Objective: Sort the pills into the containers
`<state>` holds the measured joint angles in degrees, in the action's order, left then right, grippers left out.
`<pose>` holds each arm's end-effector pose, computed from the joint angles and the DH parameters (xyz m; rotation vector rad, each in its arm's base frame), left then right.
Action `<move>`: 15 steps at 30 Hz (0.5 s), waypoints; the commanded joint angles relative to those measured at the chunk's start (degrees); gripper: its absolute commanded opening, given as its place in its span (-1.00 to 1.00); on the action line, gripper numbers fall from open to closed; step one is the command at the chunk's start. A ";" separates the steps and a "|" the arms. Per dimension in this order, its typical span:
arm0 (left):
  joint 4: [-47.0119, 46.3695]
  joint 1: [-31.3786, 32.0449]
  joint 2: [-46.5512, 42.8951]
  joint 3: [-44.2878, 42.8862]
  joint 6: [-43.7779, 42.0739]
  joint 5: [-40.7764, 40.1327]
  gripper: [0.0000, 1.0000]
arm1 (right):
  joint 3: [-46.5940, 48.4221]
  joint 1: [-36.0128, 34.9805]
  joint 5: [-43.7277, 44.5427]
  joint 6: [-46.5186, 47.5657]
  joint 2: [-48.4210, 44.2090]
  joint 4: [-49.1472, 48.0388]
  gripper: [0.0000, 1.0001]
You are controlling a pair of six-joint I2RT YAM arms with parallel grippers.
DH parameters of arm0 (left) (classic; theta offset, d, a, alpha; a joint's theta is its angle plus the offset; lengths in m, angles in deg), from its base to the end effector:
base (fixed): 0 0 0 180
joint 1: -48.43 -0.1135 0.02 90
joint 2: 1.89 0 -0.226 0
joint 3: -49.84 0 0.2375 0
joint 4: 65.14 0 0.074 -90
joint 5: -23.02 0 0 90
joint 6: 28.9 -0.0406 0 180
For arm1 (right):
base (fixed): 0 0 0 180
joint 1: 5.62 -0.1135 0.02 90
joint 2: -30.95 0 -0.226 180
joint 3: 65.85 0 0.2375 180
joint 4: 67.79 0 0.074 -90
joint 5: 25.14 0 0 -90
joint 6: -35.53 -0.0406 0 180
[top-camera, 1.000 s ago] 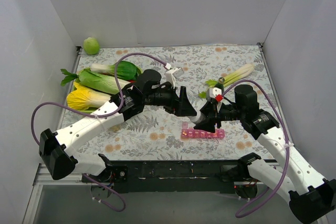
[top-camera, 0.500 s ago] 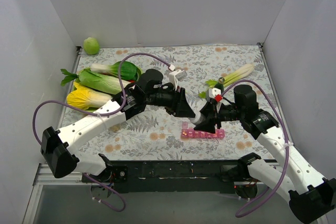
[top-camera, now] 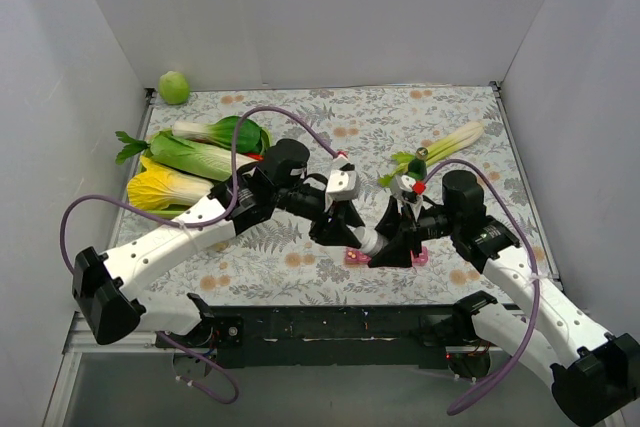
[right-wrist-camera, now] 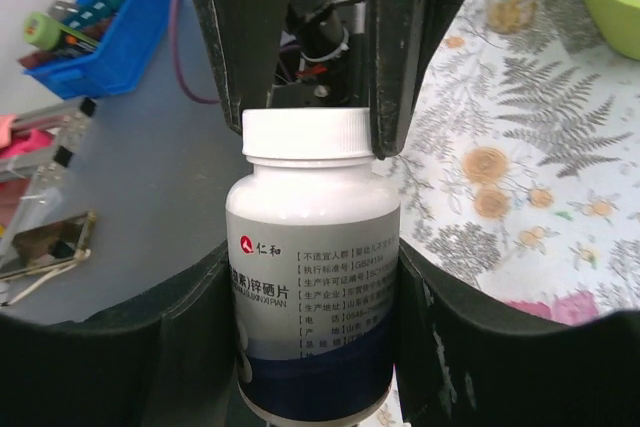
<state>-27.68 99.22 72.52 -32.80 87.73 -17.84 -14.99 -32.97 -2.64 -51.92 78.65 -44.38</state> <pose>0.1545 -0.2380 0.3161 1.0718 2.0956 -1.6448 0.1507 0.1202 0.2628 -1.2410 1.4831 1.4064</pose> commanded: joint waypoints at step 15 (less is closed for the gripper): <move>-15.22 -7.28 -14.15 8.80 49.36 -12.58 0.96 | 3.67 0.46 4.47 8.58 -2.88 4.57 -0.97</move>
<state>-52.86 92.14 54.05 -18.39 115.71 -21.55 -16.39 -32.65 -4.87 -55.40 76.31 -48.07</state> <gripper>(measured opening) 0.981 0.599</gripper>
